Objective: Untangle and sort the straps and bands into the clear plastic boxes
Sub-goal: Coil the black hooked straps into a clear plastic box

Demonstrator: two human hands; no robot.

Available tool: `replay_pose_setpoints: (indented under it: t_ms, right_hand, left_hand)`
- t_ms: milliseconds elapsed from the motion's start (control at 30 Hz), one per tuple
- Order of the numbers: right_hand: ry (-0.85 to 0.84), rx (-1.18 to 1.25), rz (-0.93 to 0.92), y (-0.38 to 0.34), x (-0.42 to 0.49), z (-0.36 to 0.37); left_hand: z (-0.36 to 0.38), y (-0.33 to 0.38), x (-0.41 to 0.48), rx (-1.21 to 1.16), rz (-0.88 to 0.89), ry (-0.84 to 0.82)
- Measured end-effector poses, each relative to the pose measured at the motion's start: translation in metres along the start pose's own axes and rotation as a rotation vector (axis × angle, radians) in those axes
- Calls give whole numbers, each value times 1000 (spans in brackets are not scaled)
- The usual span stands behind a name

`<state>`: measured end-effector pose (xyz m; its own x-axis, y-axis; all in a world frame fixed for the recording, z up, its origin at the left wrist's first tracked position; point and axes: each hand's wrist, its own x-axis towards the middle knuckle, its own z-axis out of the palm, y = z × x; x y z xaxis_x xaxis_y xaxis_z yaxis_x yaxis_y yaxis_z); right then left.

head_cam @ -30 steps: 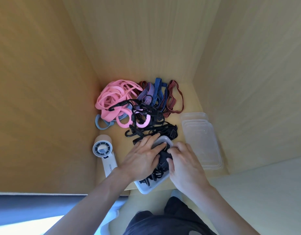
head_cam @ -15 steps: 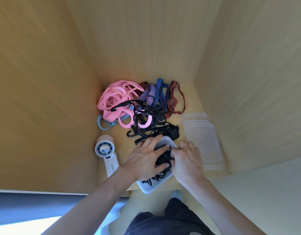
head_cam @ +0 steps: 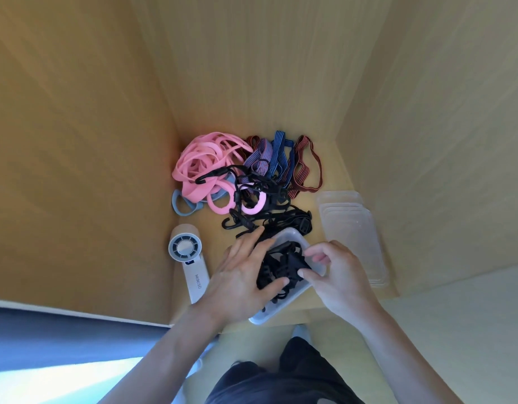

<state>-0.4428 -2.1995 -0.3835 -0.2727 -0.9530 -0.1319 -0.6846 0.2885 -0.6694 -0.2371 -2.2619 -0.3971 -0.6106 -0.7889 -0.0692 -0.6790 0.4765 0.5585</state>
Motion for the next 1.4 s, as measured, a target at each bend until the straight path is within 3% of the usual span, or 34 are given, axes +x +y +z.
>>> replay_pose_setpoints:
  t_ms: [200, 467, 800, 1167, 1400]
  right_hand:
    - [108, 85, 5, 7, -8, -3]
    - [200, 93, 73, 45, -31, -7]
    - [231, -280, 30, 75, -23, 9]
    - [213, -418, 23, 78, -8, 21]
    - [290, -340, -73, 69, -7, 7]
  left_hand:
    - [20, 21, -10, 162, -2, 53]
    - [44, 29, 3, 391, 54, -38]
    - [37, 1, 15, 509, 190, -85]
    - [21, -8, 32, 487, 235, -147]
    - [10, -5, 29, 199, 202, -116]
